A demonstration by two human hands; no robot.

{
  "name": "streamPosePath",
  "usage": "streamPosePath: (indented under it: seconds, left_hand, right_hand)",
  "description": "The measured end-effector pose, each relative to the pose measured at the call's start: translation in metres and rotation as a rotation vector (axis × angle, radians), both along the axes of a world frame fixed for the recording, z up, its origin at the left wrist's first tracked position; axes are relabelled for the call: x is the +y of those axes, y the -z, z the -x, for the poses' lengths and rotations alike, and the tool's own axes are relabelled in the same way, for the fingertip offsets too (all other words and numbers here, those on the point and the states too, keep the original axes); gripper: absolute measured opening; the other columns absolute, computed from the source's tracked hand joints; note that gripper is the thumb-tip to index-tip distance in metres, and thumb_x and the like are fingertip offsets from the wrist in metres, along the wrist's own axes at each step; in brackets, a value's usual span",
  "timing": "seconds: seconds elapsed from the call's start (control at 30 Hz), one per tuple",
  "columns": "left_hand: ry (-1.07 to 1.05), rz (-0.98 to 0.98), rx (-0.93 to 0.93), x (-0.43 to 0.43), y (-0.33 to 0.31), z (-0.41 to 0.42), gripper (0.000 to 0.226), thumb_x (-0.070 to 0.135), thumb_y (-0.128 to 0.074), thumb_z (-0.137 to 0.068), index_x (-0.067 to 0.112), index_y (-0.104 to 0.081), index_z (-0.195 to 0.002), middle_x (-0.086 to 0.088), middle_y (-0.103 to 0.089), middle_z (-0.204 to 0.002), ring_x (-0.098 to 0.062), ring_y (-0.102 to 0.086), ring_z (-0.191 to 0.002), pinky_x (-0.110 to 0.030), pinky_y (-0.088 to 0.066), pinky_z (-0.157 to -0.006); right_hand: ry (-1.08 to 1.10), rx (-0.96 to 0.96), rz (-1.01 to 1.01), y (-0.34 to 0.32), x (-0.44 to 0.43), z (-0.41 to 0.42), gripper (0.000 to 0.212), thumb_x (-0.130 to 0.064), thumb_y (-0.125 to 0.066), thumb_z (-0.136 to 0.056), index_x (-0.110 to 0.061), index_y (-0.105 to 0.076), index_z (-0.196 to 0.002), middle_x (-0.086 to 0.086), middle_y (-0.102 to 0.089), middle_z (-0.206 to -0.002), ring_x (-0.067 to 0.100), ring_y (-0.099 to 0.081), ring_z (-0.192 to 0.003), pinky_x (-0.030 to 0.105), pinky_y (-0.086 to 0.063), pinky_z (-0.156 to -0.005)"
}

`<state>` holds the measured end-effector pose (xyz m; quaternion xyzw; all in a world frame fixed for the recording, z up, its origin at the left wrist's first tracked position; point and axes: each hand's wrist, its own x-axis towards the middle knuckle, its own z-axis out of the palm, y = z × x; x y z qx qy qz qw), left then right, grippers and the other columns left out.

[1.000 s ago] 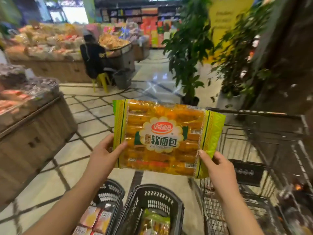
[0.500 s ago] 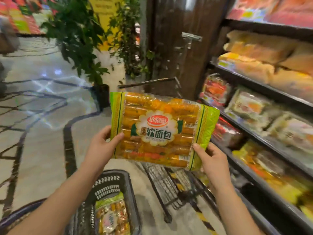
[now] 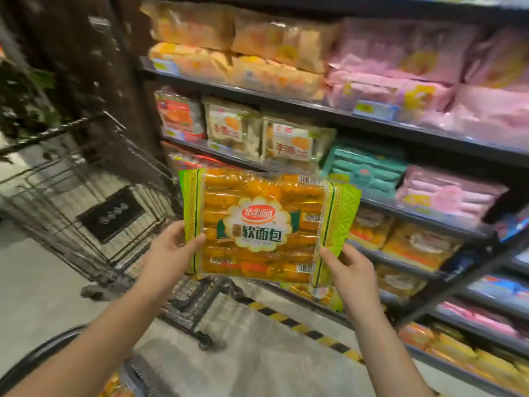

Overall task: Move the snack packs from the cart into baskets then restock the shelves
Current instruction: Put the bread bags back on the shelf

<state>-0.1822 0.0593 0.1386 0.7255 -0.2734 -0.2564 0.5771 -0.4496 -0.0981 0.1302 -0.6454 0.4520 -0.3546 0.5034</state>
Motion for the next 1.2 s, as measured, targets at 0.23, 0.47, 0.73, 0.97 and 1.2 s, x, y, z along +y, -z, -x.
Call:
streamPosePath:
  seconds: [0.23, 0.47, 0.73, 0.97, 1.2]
  left_hand:
    - [0.068, -0.095, 0.057, -0.097, 0.052, 0.058, 0.02, 0.018, -0.071, -0.095, 0.028, -0.07, -0.112, 0.013, -0.077, -0.108, -0.006, -0.073, -0.101, -0.046, -0.058, -0.095]
    - [0.096, -0.083, 0.061, -0.166, 0.165, 0.076, 0.02, 0.021, -0.07, -0.098, 0.032, -0.07, -0.114, 0.008, -0.077, -0.112, -0.015, -0.072, -0.108, -0.051, -0.058, -0.096]
    - [0.08, 0.039, -0.089, -0.23, 0.389, 0.078, 0.016, 0.026, -0.07, -0.098, 0.035, -0.07, -0.111, 0.005, -0.076, -0.109, -0.018, -0.071, -0.107, -0.054, -0.056, -0.095]
    - [0.062, 0.17, -0.156, -0.282, 0.526, 0.068, 0.014, 0.02, -0.067, -0.1, 0.029, -0.07, -0.11, 0.014, -0.077, -0.104, -0.003, -0.071, -0.1, -0.033, -0.056, -0.092]
    - [0.101, 0.291, -0.199, -0.326, 0.555, 0.057, 0.017, 0.023, -0.066, -0.1, 0.031, -0.069, -0.114, 0.016, -0.076, -0.108, -0.002, -0.069, -0.105, -0.033, -0.054, -0.094]
  right_hand:
    - [0.095, 0.067, -0.071, 0.048, -0.072, 0.076, 0.009, -0.033, -0.066, -0.097, -0.035, -0.073, -0.102, -0.03, -0.073, -0.089, -0.01, -0.066, -0.08, 0.027, -0.052, -0.074]
    - [0.227, 0.159, -0.115, 0.15, -0.119, 0.098, 0.006, -0.047, -0.068, -0.092, -0.044, -0.073, -0.09, -0.022, -0.069, -0.078, 0.018, -0.064, -0.077, 0.057, -0.059, -0.075]
    - [0.335, 0.104, 0.068, 0.375, -0.159, 0.096, 0.056, -0.061, -0.066, -0.087, -0.005, -0.059, -0.088, 0.015, -0.056, -0.072, 0.019, -0.047, -0.065, 0.035, -0.038, -0.058]
    - [0.371, 0.11, 0.233, 0.519, -0.203, 0.086, 0.009, -0.026, -0.073, -0.09, -0.025, -0.072, -0.081, -0.006, -0.064, -0.064, 0.004, -0.056, -0.061, 0.008, -0.038, -0.057]
    - [0.435, -0.016, 0.427, 0.542, -0.245, 0.073, 0.027, -0.023, -0.066, -0.094, -0.008, -0.057, -0.073, 0.004, -0.057, -0.063, 0.015, -0.043, -0.057, 0.019, -0.029, -0.05]
